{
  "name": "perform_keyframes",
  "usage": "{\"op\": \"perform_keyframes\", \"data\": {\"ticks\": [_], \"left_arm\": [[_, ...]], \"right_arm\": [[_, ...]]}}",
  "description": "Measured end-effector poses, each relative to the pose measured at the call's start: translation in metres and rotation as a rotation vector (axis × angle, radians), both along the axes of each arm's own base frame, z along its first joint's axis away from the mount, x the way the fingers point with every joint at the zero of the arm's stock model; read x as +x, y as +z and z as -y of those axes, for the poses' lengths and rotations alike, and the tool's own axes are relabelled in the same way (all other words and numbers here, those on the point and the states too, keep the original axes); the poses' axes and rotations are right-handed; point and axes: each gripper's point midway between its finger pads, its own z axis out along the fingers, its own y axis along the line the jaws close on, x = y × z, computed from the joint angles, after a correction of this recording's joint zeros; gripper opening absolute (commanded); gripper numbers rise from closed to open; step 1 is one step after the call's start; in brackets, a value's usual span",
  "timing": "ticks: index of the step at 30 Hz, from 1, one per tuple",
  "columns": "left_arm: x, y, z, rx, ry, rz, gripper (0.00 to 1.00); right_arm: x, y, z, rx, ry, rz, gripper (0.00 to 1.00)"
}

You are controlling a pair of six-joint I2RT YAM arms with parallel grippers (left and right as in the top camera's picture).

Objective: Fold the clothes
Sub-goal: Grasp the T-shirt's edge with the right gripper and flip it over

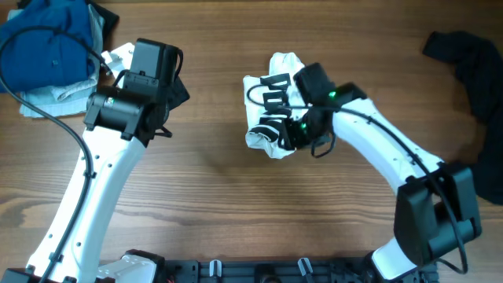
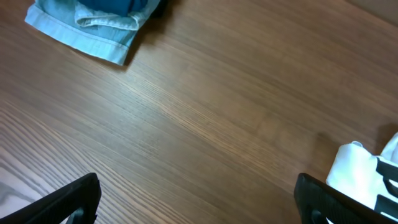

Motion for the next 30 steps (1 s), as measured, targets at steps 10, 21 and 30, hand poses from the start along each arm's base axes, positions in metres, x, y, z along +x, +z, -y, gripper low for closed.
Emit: {"op": "perform_keyframes", "data": {"ticks": [10, 21, 30], "left_arm": [[0.000, 0.000, 0.000, 0.000, 0.001, 0.001, 1.00], [0.000, 0.000, 0.000, 0.000, 0.001, 0.001, 1.00], [0.000, 0.000, 0.000, -0.004, -0.001, 0.000, 1.00]], "right_arm": [[0.009, -0.021, -0.018, 0.016, 0.185, 0.167, 0.45], [-0.003, -0.031, -0.008, -0.033, 0.231, 0.139, 0.20], [-0.006, -0.025, 0.004, -0.047, 0.152, 0.078, 0.04]]}}
